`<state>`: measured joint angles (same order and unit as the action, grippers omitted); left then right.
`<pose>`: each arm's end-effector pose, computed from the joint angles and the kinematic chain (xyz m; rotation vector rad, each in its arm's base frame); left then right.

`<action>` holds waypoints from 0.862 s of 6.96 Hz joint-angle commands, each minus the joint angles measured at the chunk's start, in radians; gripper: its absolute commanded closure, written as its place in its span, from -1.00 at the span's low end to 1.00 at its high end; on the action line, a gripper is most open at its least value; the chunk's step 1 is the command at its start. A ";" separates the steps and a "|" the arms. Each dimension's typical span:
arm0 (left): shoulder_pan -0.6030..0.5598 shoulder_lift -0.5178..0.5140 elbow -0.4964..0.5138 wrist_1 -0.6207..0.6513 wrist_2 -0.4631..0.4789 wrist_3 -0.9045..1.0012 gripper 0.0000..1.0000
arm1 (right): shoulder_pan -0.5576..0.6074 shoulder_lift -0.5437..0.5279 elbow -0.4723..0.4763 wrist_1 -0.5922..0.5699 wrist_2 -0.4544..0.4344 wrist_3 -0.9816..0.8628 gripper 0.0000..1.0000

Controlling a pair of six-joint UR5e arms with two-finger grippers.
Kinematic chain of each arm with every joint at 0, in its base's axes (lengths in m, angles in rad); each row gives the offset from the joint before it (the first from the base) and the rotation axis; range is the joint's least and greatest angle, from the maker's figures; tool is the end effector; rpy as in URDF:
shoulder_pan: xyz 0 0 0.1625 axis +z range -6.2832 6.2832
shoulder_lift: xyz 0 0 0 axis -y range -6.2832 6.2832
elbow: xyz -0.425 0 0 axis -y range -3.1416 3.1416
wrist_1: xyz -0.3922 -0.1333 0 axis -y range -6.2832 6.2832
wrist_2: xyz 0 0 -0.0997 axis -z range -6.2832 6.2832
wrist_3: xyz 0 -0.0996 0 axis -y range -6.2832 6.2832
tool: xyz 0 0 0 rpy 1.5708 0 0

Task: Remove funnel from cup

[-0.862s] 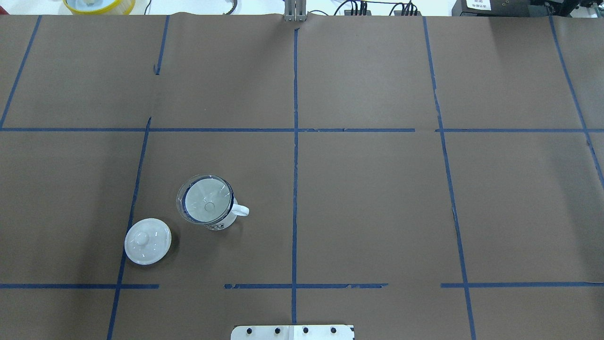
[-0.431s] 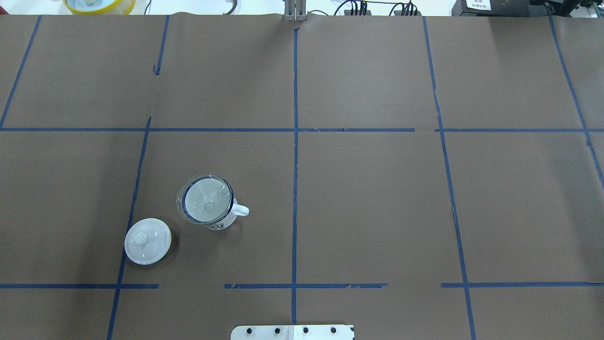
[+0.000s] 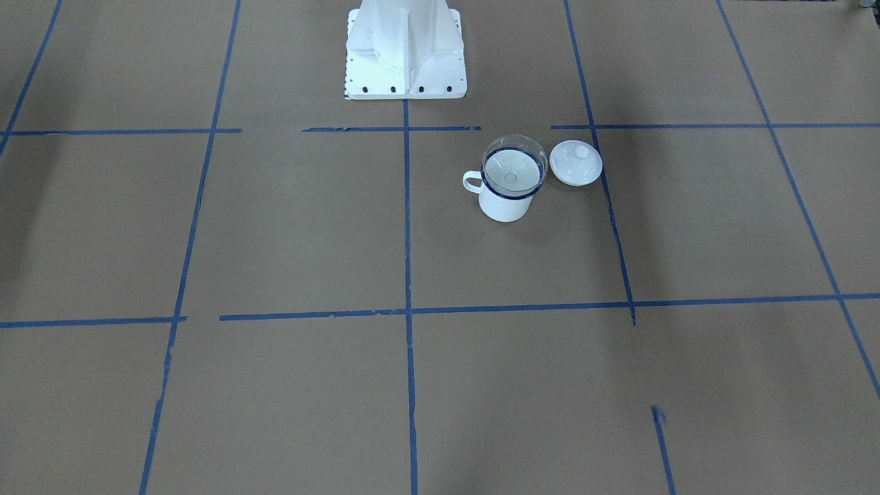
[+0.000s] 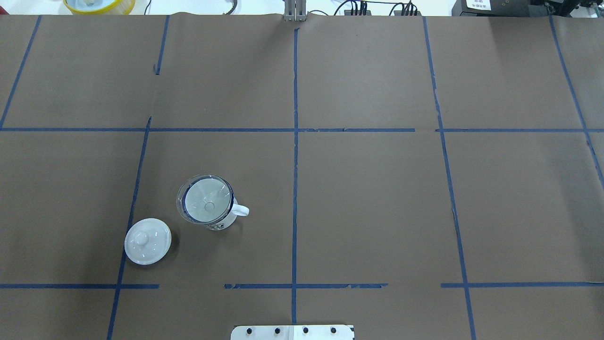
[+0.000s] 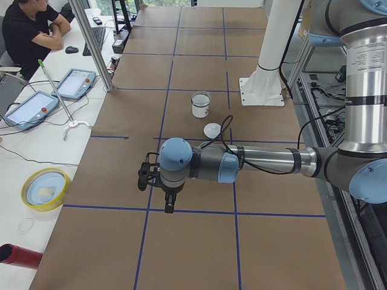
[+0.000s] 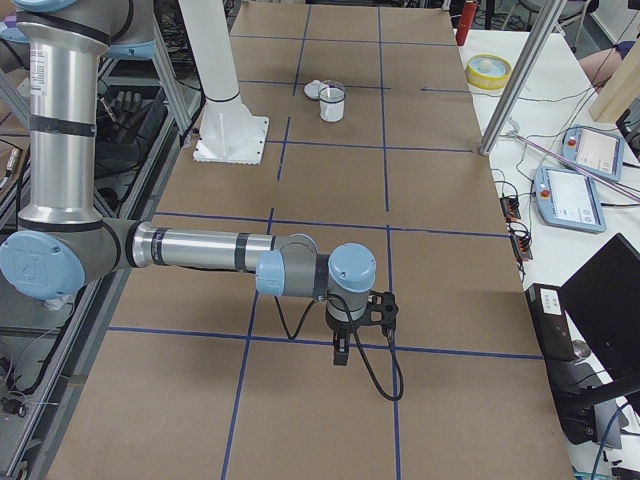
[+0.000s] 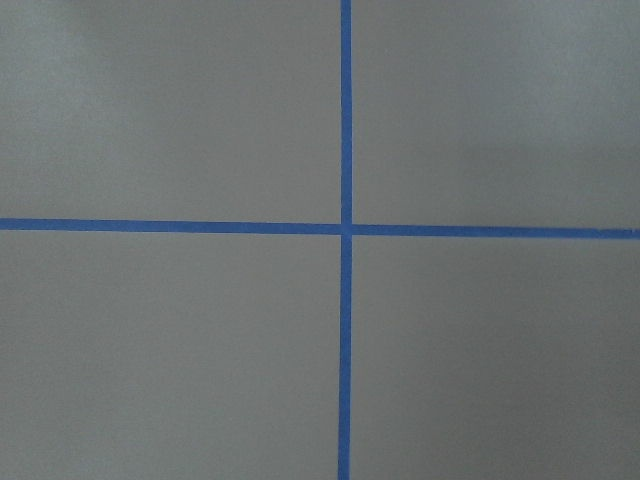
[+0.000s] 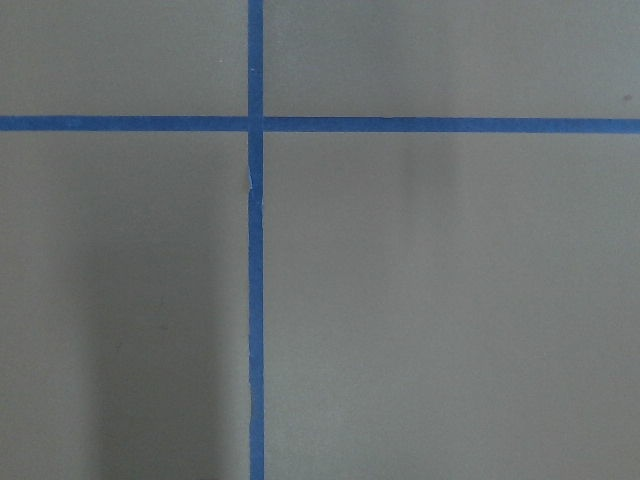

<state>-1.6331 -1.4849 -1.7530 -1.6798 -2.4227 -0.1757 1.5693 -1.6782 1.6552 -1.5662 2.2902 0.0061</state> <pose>-0.0872 -0.4604 0.5921 0.1444 0.8588 -0.1353 0.0670 -0.4449 0.6708 -0.0203 -0.7193 0.0110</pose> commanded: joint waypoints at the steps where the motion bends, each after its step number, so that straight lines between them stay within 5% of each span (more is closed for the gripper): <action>1: 0.184 -0.008 -0.113 -0.049 0.023 -0.300 -1.00 | 0.000 0.000 0.000 0.000 0.000 0.000 -1.00; 6: 0.666 -0.225 -0.371 -0.055 0.155 -1.126 -1.00 | 0.000 0.000 0.000 0.000 0.000 0.000 -1.00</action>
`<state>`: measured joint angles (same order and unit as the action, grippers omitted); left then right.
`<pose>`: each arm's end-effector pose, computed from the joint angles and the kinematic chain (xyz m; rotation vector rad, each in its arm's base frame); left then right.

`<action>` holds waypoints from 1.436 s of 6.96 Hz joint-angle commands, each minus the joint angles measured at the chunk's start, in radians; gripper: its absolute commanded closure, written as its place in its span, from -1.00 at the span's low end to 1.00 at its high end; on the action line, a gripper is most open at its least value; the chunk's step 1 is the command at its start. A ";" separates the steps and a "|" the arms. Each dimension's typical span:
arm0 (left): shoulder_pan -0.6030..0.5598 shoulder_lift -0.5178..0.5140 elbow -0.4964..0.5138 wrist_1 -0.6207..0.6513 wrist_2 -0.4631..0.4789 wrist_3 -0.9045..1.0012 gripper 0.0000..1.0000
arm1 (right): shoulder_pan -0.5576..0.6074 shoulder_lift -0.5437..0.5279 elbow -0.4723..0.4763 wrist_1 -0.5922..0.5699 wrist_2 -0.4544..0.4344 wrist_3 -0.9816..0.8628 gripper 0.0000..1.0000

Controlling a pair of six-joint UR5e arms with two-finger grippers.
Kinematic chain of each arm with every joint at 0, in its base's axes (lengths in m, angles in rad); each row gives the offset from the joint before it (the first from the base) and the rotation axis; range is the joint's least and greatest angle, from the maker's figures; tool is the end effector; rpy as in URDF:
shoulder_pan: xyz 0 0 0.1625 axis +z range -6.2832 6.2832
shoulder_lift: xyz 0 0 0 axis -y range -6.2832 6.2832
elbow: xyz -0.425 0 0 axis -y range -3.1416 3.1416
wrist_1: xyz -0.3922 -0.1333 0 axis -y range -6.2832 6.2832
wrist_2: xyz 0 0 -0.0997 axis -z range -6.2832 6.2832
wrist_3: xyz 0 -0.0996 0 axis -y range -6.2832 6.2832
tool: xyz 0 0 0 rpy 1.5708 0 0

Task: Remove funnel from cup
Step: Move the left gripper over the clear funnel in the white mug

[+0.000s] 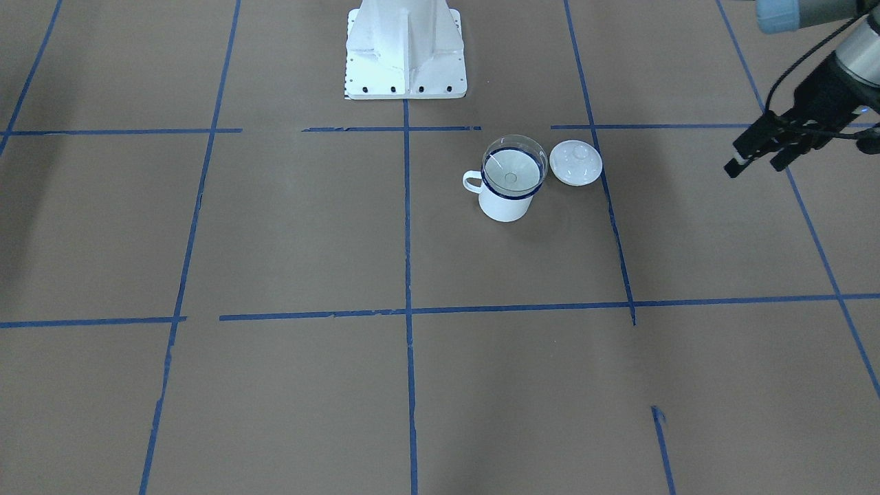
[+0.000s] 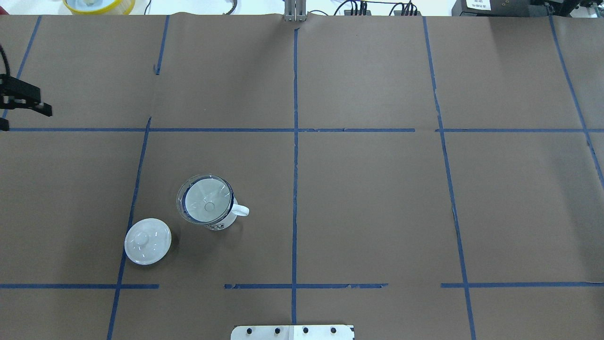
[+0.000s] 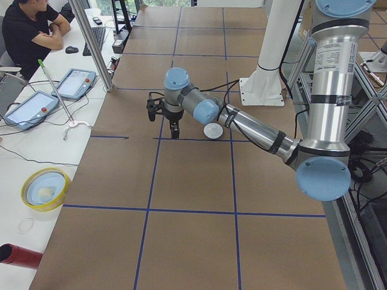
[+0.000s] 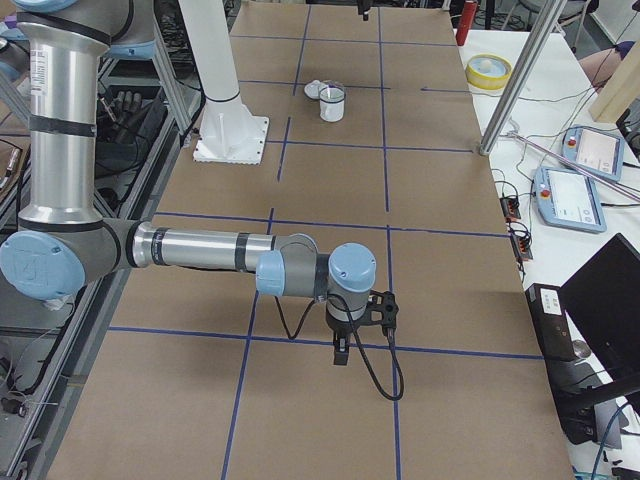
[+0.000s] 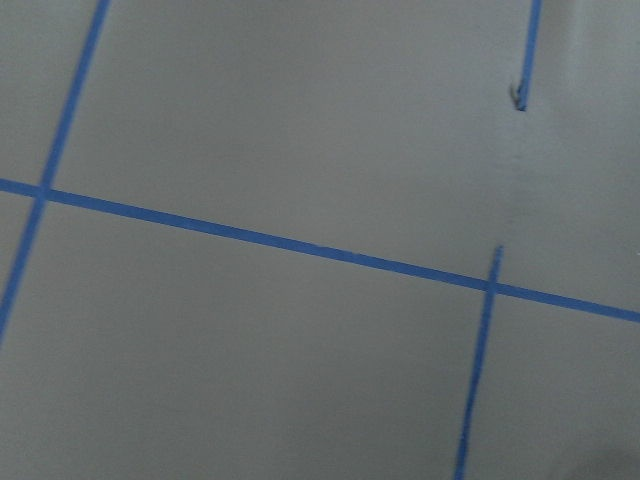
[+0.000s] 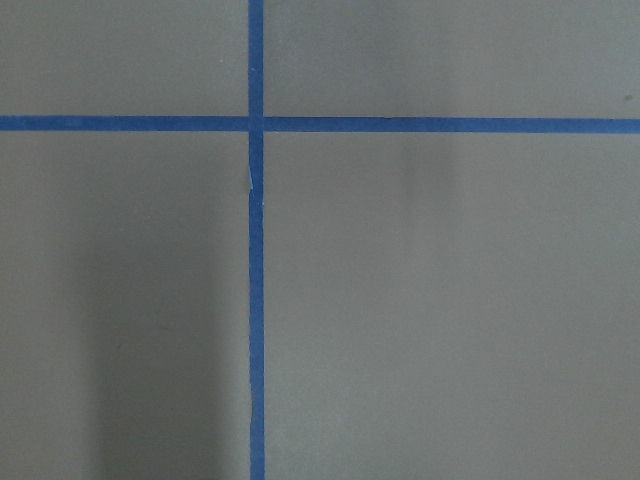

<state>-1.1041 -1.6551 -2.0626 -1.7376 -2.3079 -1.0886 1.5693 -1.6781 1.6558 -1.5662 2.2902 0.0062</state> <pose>0.1603 -0.4657 0.3592 0.0120 0.9980 -0.2961 0.0670 -0.4450 0.6705 -0.0197 -0.7193 0.0109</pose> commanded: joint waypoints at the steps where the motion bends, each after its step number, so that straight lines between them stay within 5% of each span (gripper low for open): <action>1: 0.250 -0.075 -0.098 0.038 0.106 -0.320 -1.00 | 0.000 0.000 0.001 0.000 0.000 0.000 -1.00; 3: 0.441 -0.299 -0.114 0.406 0.294 -0.375 -1.00 | 0.000 0.000 0.001 0.000 0.000 0.000 -1.00; 5: 0.556 -0.438 -0.004 0.449 0.327 -0.410 -0.96 | 0.000 0.000 0.001 0.000 0.000 0.000 -1.00; 7: 0.560 -0.477 0.025 0.448 0.425 -0.407 -0.95 | 0.000 0.000 0.001 0.000 0.000 0.000 -1.00; 10: 0.563 -0.537 0.142 0.441 0.430 -0.348 -0.77 | 0.000 0.000 0.001 0.000 0.000 0.000 -1.00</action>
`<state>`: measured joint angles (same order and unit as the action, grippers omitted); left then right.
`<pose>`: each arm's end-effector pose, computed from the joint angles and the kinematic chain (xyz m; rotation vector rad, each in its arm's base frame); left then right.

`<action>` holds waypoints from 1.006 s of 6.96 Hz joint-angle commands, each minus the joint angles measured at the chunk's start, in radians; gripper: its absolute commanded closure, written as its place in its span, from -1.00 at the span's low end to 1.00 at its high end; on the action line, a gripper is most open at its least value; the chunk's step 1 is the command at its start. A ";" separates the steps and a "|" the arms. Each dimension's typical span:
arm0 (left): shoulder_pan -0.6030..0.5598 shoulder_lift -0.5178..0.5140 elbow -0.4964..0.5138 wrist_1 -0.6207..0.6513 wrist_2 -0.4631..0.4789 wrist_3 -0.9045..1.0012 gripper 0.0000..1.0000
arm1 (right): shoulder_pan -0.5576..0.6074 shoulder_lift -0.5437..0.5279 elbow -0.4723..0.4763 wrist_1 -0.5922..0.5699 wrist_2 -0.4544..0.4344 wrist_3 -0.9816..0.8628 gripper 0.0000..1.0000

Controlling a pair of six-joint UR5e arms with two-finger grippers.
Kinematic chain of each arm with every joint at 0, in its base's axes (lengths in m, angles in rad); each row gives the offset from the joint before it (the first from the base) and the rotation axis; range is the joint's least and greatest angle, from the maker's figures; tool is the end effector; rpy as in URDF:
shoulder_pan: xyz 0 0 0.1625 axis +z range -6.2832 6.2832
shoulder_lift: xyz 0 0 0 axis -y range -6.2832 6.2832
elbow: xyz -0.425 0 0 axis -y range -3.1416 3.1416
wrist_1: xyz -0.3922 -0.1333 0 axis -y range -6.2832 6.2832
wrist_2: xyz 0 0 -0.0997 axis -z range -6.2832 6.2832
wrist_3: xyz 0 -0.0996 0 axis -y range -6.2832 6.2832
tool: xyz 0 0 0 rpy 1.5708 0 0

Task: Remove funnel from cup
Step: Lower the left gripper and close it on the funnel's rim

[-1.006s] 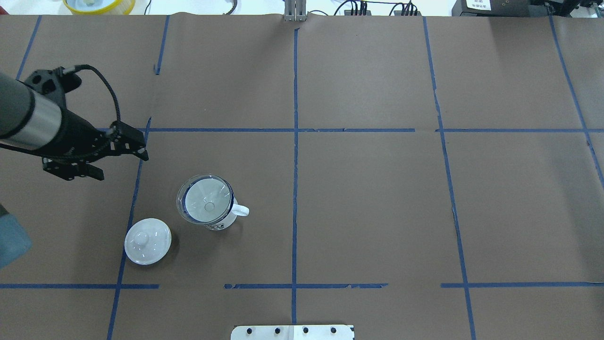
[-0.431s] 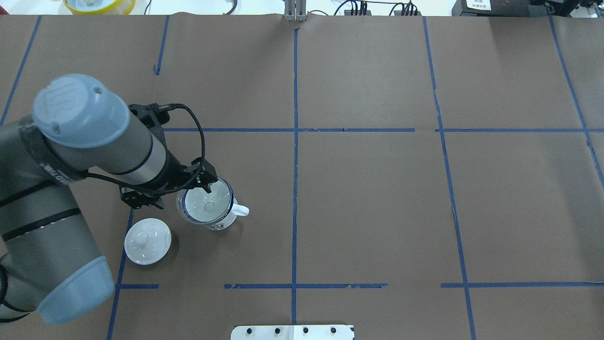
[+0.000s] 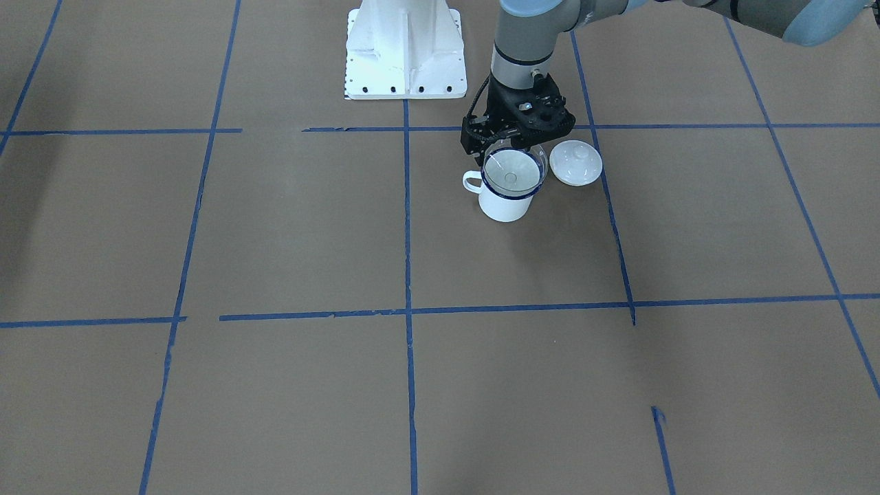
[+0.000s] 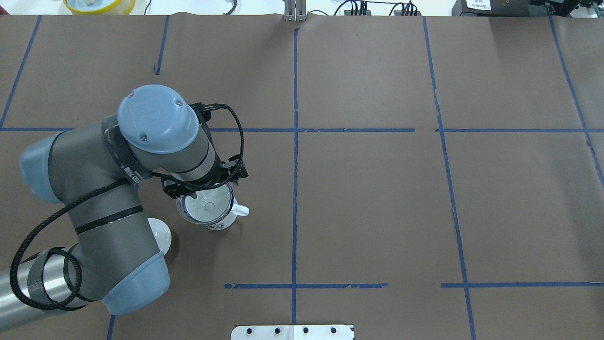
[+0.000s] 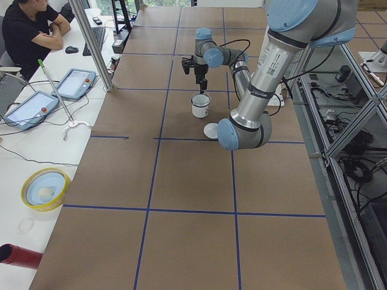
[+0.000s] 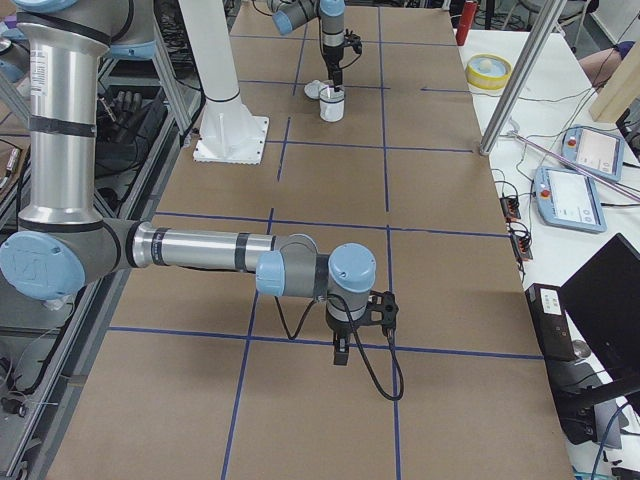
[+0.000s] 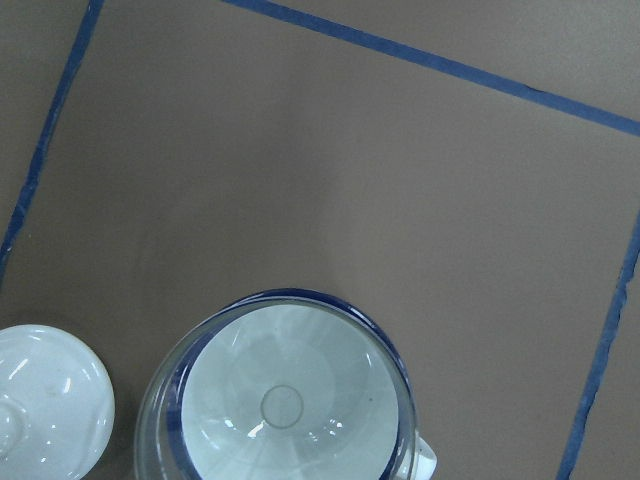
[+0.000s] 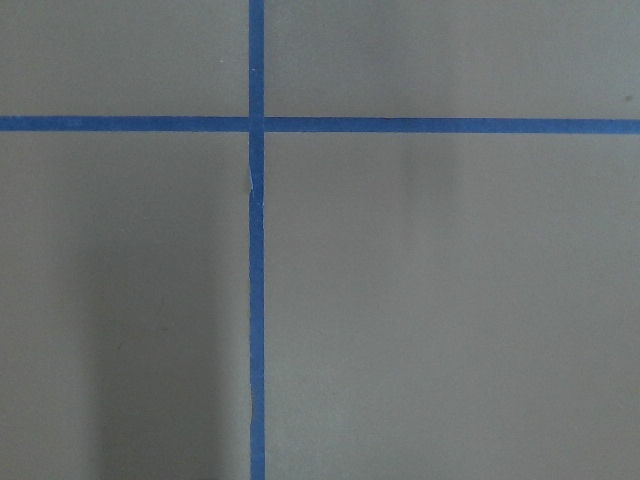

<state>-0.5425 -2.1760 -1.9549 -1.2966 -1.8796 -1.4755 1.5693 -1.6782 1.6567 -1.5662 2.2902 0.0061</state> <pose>0.4561 -0.3953 0.1905 -0.0584 0.7692 -0.3145 0.0670 -0.4451 0.6701 -0.0189 -0.7193 0.0105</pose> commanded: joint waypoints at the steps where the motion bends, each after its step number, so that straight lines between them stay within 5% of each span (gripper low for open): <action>1: 0.003 -0.019 0.053 -0.001 -0.006 0.046 -0.75 | 0.000 0.000 0.000 0.000 0.000 0.000 -1.00; 4: 0.016 -0.030 0.080 -0.003 -0.012 0.047 -0.55 | 0.000 0.000 0.000 0.000 0.000 0.000 -1.00; 7: 0.024 -0.031 0.086 -0.012 -0.012 0.047 -0.11 | 0.000 0.000 0.000 0.000 0.000 0.000 -1.00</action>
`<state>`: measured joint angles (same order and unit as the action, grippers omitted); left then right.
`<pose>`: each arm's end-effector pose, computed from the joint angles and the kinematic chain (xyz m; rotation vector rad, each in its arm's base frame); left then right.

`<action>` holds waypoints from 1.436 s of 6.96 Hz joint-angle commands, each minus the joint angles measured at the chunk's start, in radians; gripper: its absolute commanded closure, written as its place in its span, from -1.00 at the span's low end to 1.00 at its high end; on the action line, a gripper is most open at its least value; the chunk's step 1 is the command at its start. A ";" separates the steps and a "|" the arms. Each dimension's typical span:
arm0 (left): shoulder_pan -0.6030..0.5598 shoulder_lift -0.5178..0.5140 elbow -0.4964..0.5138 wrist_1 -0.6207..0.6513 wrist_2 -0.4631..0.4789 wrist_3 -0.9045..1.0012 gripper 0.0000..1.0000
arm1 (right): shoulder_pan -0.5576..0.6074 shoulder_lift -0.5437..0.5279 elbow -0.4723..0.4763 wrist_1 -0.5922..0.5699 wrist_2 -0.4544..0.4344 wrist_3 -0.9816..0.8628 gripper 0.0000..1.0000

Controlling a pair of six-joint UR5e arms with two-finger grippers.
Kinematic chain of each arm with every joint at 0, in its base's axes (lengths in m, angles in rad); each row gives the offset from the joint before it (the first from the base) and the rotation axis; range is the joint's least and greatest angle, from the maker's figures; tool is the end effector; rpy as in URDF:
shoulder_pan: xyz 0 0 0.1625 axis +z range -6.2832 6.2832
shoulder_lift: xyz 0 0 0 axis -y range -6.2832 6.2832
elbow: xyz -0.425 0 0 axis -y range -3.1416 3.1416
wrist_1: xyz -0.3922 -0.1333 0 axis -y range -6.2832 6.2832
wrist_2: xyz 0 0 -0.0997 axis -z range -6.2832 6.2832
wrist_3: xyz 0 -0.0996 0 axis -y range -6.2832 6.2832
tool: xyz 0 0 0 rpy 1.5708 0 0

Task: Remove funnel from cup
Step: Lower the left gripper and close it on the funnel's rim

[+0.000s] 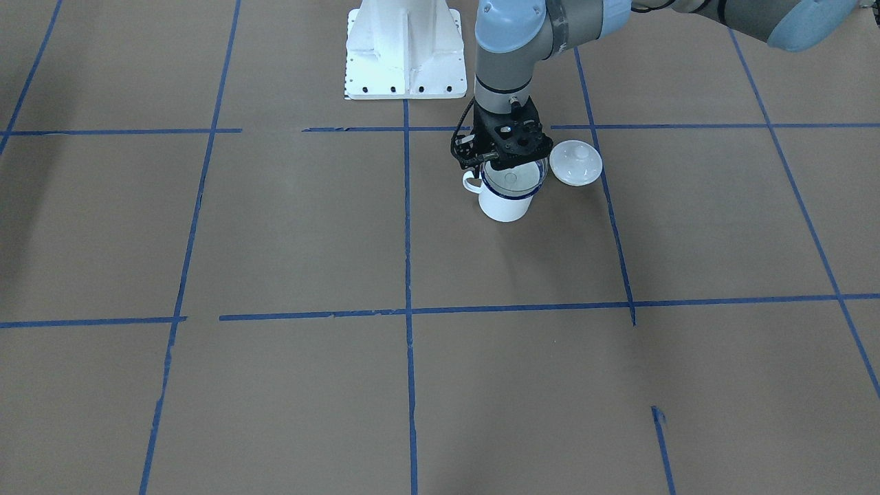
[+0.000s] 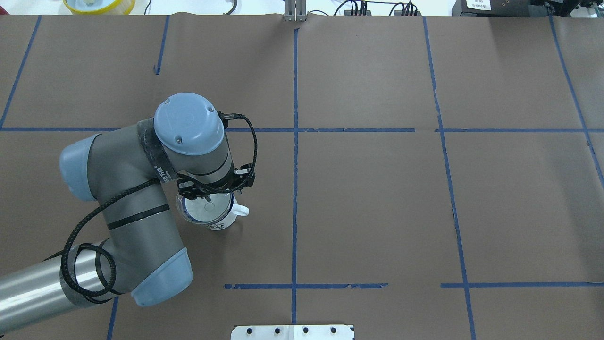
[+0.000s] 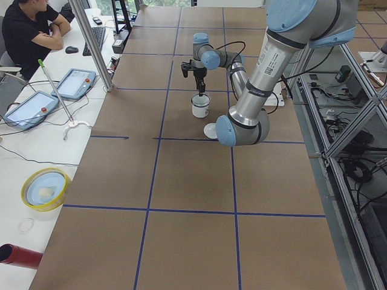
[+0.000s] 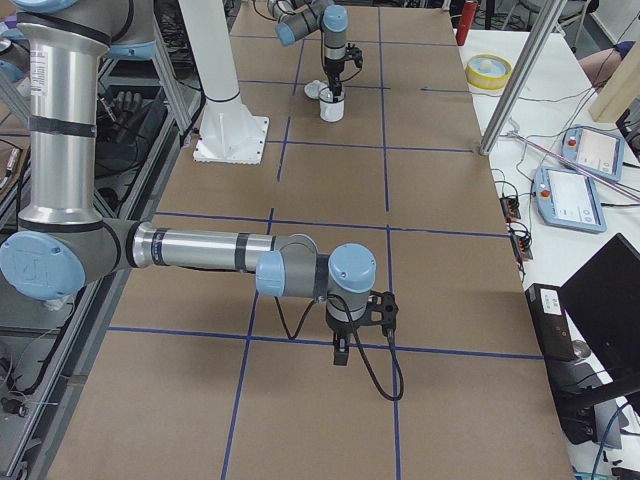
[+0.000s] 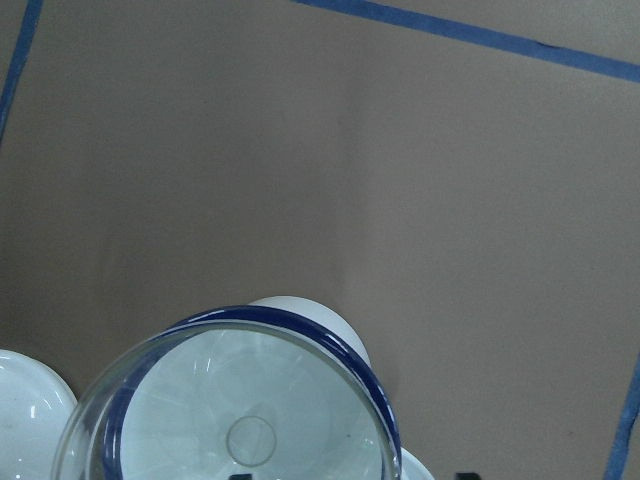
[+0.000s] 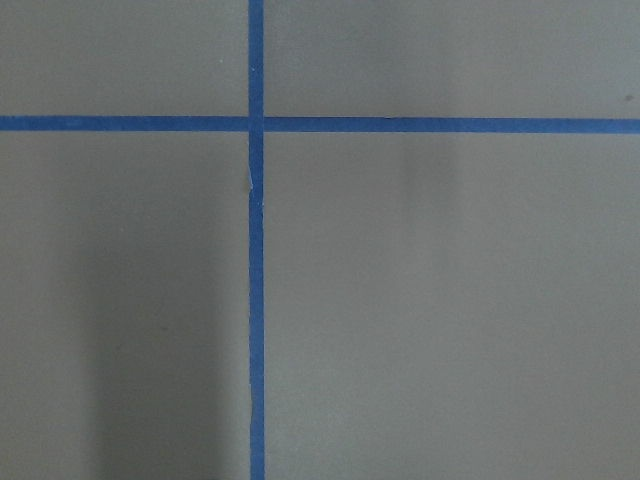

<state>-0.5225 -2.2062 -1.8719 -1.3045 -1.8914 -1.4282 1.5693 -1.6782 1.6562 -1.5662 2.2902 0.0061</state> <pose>0.4877 -0.3985 0.2008 -0.0749 0.7304 -0.2553 0.0670 -0.4450 0.6703 -0.0194 -0.7193 0.0107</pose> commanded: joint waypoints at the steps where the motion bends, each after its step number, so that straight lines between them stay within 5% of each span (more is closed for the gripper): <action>1: 0.006 -0.012 0.020 -0.009 0.000 0.000 -0.04 | 0.000 0.000 0.001 0.000 0.000 0.000 -1.00; 4: 0.007 -0.012 0.020 -0.009 0.000 0.002 0.38 | 0.000 0.000 0.001 0.000 0.000 0.000 -1.00; 10: 0.015 -0.010 0.020 -0.009 0.002 0.014 0.50 | 0.000 0.000 0.001 0.000 0.000 0.000 -1.00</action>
<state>-0.5078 -2.2166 -1.8513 -1.3131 -1.8901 -1.4154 1.5693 -1.6782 1.6567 -1.5662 2.2902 0.0061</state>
